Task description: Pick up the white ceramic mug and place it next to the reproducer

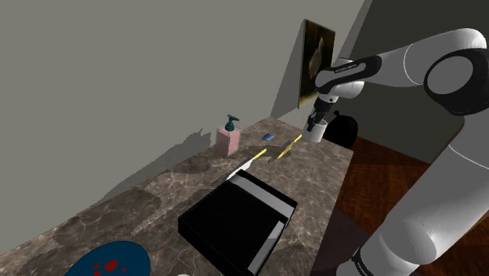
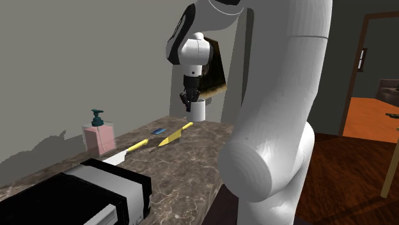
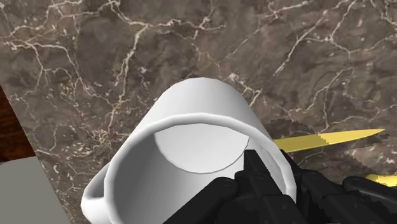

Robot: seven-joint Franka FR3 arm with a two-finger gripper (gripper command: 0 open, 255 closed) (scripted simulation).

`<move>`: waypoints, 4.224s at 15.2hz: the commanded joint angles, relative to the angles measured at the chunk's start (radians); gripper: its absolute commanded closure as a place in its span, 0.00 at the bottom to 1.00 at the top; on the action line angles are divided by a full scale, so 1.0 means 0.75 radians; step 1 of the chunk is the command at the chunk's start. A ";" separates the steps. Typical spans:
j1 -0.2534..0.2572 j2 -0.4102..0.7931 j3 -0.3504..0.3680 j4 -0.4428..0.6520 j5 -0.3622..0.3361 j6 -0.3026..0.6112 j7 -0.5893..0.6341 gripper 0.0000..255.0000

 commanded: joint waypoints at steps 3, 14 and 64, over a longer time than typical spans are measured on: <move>0.001 -0.025 0.002 0.051 -0.016 -0.073 0.013 1.00; 0.003 -0.068 0.008 0.201 -0.041 -0.260 0.038 1.00; 0.637 0.195 0.983 0.521 -0.234 -0.362 1.700 1.00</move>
